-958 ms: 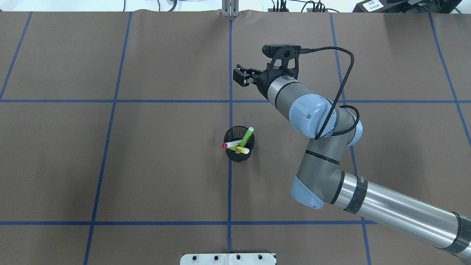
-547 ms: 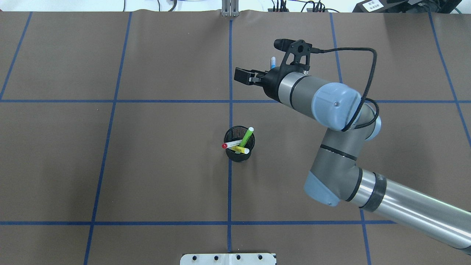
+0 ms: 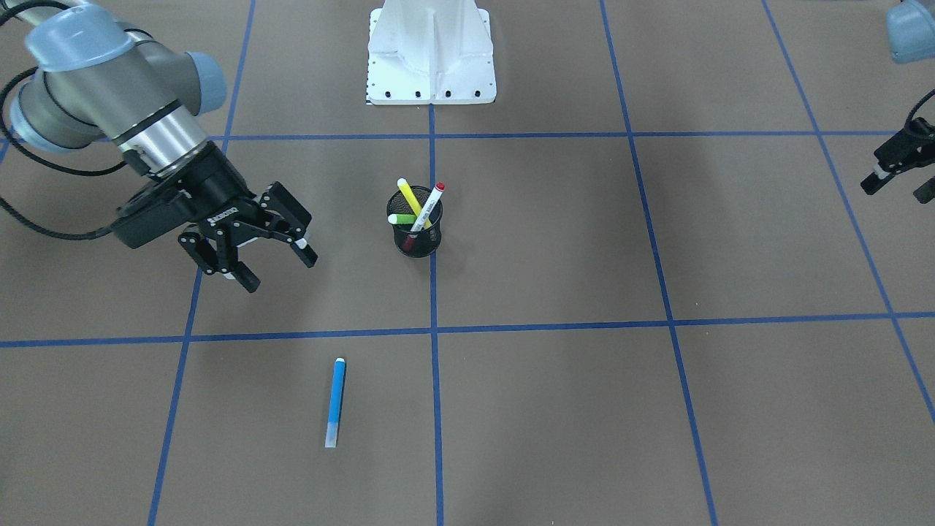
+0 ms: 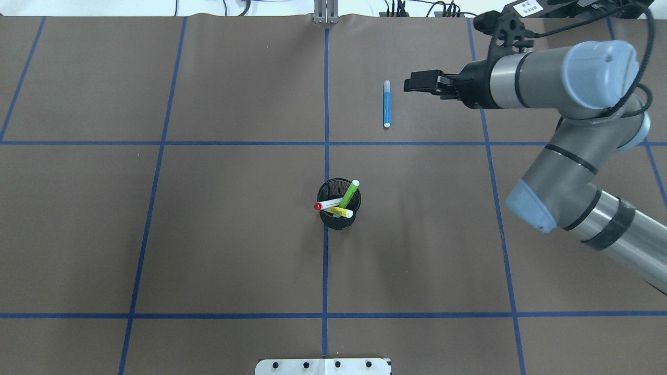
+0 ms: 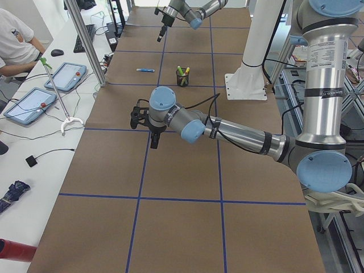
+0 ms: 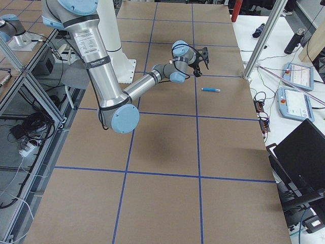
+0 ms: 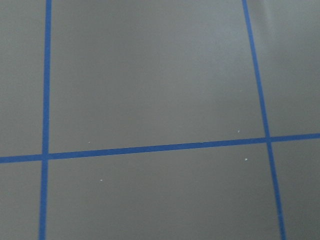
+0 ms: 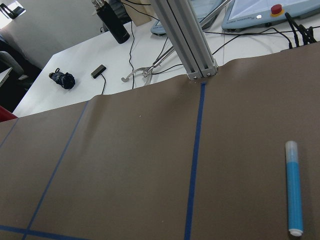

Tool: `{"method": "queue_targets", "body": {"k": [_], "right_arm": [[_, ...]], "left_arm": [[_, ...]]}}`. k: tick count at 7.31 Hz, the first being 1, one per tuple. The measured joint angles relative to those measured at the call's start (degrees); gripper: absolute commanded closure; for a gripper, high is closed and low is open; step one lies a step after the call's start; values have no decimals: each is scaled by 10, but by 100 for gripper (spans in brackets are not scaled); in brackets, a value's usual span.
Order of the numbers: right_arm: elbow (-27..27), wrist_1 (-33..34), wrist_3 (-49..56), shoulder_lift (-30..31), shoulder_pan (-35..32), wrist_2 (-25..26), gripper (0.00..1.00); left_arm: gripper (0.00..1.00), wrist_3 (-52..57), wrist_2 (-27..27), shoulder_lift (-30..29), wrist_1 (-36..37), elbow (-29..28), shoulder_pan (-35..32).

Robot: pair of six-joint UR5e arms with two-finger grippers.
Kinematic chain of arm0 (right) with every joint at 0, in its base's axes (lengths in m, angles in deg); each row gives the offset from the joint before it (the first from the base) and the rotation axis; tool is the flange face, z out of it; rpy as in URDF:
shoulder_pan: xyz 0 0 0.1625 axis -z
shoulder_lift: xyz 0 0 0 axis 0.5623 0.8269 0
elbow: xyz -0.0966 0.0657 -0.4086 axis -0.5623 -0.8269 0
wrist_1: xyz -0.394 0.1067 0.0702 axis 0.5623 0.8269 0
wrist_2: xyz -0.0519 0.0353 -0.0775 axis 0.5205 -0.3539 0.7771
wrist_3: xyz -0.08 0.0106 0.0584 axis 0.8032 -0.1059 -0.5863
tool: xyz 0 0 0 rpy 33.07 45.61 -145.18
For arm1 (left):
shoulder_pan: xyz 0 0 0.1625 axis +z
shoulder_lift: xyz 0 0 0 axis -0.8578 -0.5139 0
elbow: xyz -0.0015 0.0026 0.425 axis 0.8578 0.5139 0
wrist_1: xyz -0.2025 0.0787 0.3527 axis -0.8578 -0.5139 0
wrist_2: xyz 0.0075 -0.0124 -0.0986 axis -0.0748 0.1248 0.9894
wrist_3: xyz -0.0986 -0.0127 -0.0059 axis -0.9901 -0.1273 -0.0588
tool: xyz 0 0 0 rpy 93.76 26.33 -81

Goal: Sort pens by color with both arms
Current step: 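Open the right gripper and raise it while the left arm moves in, then lower the left gripper to the pen cup while the right gripper withdraws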

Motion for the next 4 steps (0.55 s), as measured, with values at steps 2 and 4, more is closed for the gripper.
{"method": "queue_targets", "body": {"k": [2,4], "right_arm": [[-14,-2,35,45,-68,-98,0],[-63,-2,104,64,-126,-180,0]], "left_arm": [[1,-183,-15,-76,-6,15,78],[1,-307,-80,-175,-5,10,196]]}}
